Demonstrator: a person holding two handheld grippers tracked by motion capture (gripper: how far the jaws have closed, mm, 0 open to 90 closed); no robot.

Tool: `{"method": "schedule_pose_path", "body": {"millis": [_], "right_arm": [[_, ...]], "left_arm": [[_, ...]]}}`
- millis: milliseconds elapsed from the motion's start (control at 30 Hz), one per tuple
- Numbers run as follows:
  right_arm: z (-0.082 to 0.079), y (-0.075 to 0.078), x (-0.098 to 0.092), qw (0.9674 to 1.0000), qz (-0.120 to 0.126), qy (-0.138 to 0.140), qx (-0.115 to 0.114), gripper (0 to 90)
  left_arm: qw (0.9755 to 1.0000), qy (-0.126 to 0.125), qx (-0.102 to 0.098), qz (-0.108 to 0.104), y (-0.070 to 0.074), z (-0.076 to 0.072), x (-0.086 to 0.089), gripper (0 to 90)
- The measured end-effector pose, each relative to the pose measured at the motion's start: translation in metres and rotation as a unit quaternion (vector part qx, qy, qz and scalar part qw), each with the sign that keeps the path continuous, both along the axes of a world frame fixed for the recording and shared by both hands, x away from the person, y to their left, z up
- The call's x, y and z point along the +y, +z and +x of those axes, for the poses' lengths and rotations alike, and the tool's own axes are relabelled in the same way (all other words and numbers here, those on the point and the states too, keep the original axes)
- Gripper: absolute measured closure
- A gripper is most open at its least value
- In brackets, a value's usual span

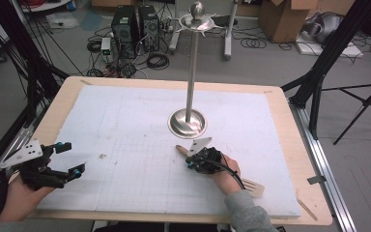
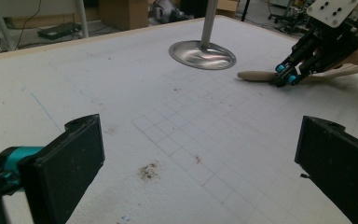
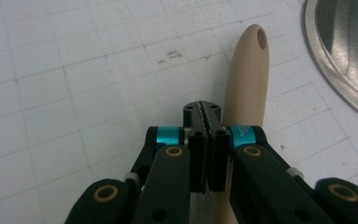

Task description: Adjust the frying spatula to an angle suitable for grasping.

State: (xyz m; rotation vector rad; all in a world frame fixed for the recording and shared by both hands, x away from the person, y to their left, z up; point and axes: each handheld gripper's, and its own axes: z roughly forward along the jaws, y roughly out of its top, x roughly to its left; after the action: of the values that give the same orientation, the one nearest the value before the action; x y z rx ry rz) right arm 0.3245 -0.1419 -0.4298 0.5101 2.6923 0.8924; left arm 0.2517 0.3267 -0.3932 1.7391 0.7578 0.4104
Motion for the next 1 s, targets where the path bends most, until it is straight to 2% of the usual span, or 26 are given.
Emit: {"method": "schedule_pose_path", "body": {"millis": [67,100,133,167,267,367,400,467,500,567,667,767,900,933,967,1000], "right_arm": [[0.0,0.0,0.0,1.0,0.001,-0.002,0.001,89.7],[-0.001,0.002,-0.001,1.0,0.009,-0.003,0.003,89.7],[-0.001,0.004,-0.002,0.9998,0.02,0.001,0.002,89.6],[-0.003,0.013,-0.008,0.9988,0.048,-0.004,0.003,89.5],[-0.005,0.024,-0.021,0.9971,0.072,-0.02,0.008,89.0],[-0.007,0.028,-0.031,0.9968,0.073,-0.029,0.013,88.9],[-0.009,0.031,-0.041,0.9959,0.081,-0.034,0.021,88.9],[-0.01,0.032,-0.045,0.9956,0.083,-0.038,0.021,88.9],[-0.012,0.034,-0.055,0.995,0.085,-0.046,0.026,88.1],[-0.013,0.035,-0.059,0.9949,0.085,-0.049,0.025,87.6],[-0.016,0.035,-0.073,0.9942,0.077,-0.066,0.035,87.2],[-0.019,0.033,-0.079,0.9945,0.071,-0.065,0.042,86.9],[-0.02,0.03,-0.083,0.9945,0.069,-0.064,0.045,81.9],[-0.021,0.03,-0.085,0.9938,0.075,-0.067,0.047,73.9],[-0.021,0.03,-0.085,0.9938,0.075,-0.067,0.047,73.9],[-0.021,0.03,-0.087,0.9935,0.08,-0.061,0.054,67.1]], "left_arm": [[1.0,0.0,0.001,0.0,0.0,0.0,0.0,1.8],[1.0,0.0,0.001,-0.001,0.0,0.0,0.0,1.8],[1.0,-0.001,0.001,0.0,0.0,0.0,0.0,1.8],[1.0,-0.001,0.002,-0.001,-0.001,0.001,0.0,1.8],[1.0,-0.004,0.003,0.001,-0.001,0.003,0.0,1.8],[1.0,-0.007,0.003,-0.001,-0.001,0.003,-0.003,1.8],[1.0,-0.009,0.001,0.0,-0.001,0.005,-0.004,1.8],[1.0,-0.01,0.001,0.001,0.0,0.005,-0.004,1.8],[0.9999,-0.011,0.001,0.0,-0.001,0.007,-0.005,1.8],[0.9999,-0.01,0.002,-0.002,-0.001,0.007,-0.006,1.8],[0.9999,-0.016,0.002,0.0,-0.001,0.01,-0.009,1.8],[0.9998,-0.018,0.002,0.0,-0.001,0.011,-0.01,1.8],[0.9998,-0.022,0.004,0.0,-0.001,0.014,-0.013,1.8],[0.9997,-0.024,0.003,0.0,-0.002,0.016,-0.014,1.8],[0.9997,-0.024,0.003,0.0,-0.002,0.016,-0.014,1.8],[0.9997,-0.024,0.004,0.0,-0.002,0.016,-0.014,1.8]]}}
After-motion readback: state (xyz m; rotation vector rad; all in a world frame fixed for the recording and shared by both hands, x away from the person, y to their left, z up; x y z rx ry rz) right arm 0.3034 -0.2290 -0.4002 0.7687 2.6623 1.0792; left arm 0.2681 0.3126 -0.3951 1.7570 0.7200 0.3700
